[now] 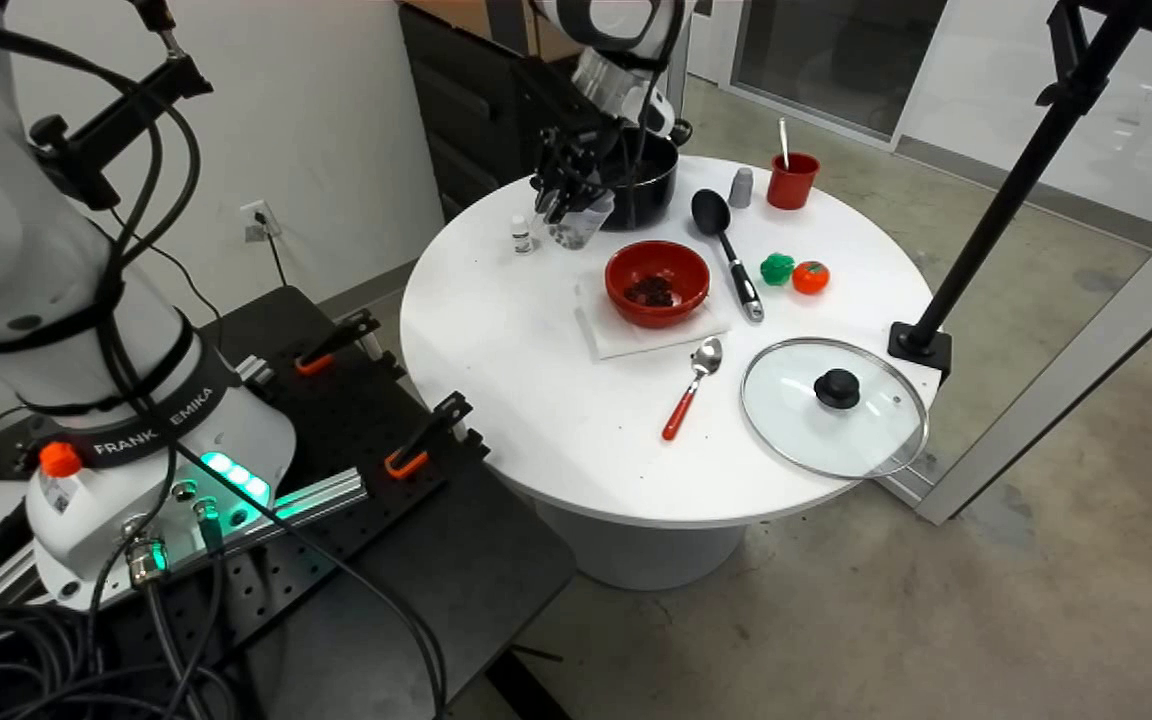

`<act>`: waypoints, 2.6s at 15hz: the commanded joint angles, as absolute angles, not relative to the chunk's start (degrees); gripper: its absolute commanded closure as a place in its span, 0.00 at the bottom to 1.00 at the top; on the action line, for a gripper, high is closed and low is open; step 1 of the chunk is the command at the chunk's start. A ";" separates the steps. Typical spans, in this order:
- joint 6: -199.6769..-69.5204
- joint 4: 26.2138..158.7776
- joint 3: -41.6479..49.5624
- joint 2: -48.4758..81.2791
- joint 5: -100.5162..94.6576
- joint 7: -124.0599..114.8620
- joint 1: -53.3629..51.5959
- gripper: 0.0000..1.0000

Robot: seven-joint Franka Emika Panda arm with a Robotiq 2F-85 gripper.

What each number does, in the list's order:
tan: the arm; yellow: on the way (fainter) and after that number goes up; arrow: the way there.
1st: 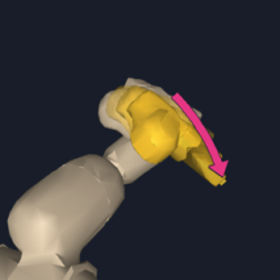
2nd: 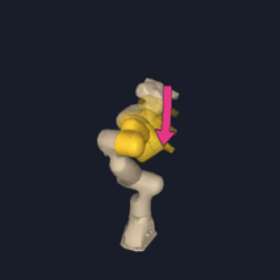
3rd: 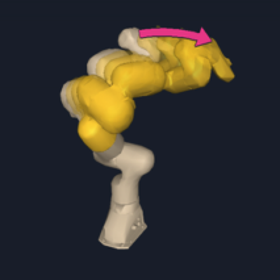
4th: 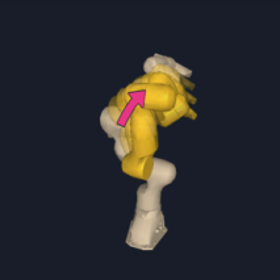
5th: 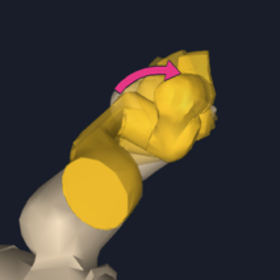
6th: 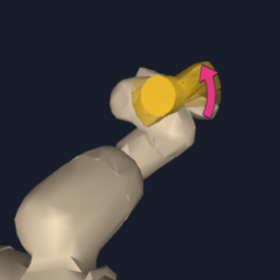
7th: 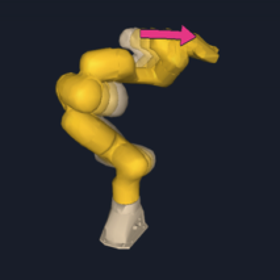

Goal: Pour the beans from the jar into the red bowl

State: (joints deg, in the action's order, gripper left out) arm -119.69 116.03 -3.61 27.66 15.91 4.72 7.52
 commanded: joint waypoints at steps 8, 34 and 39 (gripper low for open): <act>-90.67 93.41 -0.96 43.18 26.21 6.58 16.71 0.94; -62.11 70.06 3.12 60.59 50.98 -13.54 22.48 0.94; -55.42 62.42 3.18 67.38 58.40 -24.24 24.66 0.94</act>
State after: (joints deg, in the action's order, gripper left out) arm -61.03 70.28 3.13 61.32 53.80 -17.65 23.39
